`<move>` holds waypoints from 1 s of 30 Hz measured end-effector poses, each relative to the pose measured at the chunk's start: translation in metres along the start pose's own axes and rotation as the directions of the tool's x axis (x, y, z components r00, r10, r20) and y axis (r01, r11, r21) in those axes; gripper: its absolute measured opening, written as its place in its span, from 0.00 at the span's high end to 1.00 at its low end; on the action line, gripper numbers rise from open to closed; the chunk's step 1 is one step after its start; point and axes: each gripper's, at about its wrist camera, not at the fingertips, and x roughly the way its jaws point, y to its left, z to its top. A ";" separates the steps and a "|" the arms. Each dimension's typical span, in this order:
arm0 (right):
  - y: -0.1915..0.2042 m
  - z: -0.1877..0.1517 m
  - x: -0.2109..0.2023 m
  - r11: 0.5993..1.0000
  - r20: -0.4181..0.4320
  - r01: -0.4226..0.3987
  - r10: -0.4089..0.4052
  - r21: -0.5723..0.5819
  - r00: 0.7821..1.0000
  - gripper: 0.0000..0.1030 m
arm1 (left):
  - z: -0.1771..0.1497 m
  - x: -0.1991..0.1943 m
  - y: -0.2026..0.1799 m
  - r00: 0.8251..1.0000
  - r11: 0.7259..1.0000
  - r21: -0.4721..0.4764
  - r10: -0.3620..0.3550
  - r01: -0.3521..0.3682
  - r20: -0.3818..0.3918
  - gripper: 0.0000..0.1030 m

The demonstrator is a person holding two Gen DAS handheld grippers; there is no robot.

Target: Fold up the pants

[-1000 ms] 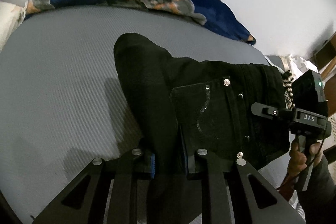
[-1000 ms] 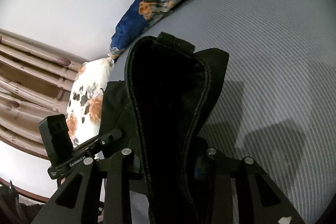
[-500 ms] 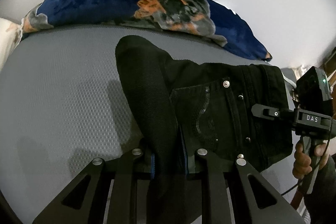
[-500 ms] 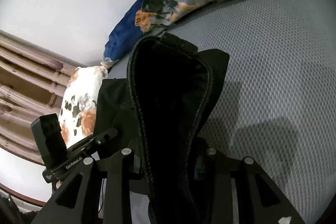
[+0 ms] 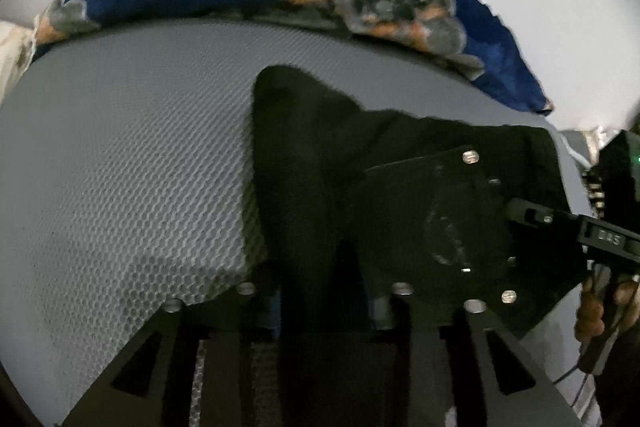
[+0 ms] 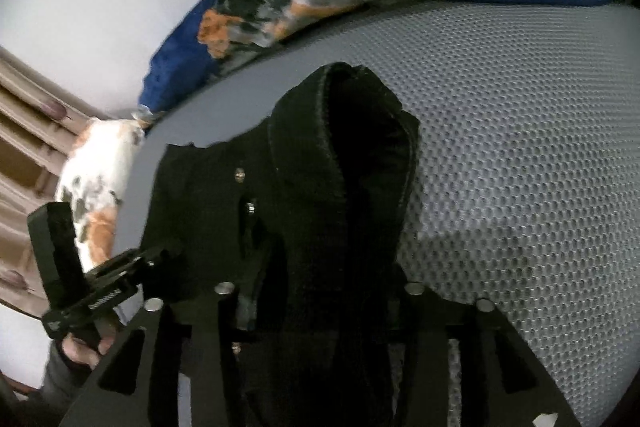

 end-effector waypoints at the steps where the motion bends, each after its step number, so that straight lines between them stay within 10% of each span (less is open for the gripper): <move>1: 0.000 -0.001 0.001 1.000 0.000 0.018 -0.018 0.005 1.000 0.53 | -0.003 0.002 0.001 1.000 1.000 -0.004 0.015 -0.015 -0.004 0.56; 17: 0.022 -0.068 -0.060 0.970 0.119 0.239 -0.232 -0.044 0.965 0.36 | -0.075 -0.054 -0.008 0.962 0.963 0.013 0.268 -0.269 0.044 0.43; 30: 0.094 -0.152 -0.103 0.929 0.277 0.344 -0.298 -0.135 0.914 0.24 | -0.148 -0.130 -0.026 0.927 0.939 -0.035 0.344 -0.343 0.147 0.43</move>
